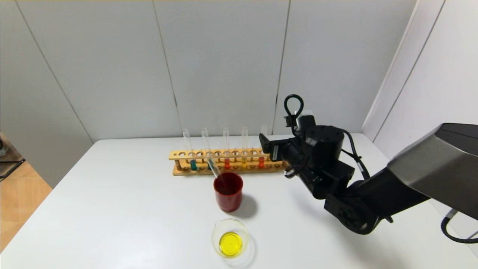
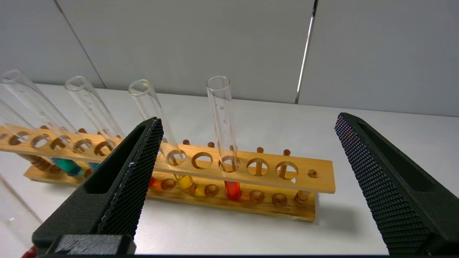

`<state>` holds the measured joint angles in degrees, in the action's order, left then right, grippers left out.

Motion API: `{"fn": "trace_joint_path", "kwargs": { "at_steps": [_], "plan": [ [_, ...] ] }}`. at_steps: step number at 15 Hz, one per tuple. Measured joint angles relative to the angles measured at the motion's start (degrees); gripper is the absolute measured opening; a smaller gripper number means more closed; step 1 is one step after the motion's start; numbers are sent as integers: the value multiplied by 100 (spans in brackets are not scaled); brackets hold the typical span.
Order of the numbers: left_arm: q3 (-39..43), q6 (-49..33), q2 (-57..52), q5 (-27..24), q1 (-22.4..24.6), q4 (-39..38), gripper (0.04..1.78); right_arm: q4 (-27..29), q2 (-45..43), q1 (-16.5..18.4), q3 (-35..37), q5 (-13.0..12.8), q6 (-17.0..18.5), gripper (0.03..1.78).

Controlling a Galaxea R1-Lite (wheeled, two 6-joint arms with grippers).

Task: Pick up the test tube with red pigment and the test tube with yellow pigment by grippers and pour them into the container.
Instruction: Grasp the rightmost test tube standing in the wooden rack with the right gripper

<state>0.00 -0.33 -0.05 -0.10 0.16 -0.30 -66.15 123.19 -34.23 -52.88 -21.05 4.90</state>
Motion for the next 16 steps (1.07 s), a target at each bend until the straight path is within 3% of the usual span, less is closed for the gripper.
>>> {"fn": "trace_joint_path", "kwargs": {
  "at_steps": [7, 16],
  "plan": [
    [0, 2, 0, 2, 5, 0, 175, 50, 738, 284, -638, 206, -9, 175],
    [0, 0, 0, -1, 2, 0, 175, 581, 1309, 271, -1520, 304, -41, 175]
  ]
}}
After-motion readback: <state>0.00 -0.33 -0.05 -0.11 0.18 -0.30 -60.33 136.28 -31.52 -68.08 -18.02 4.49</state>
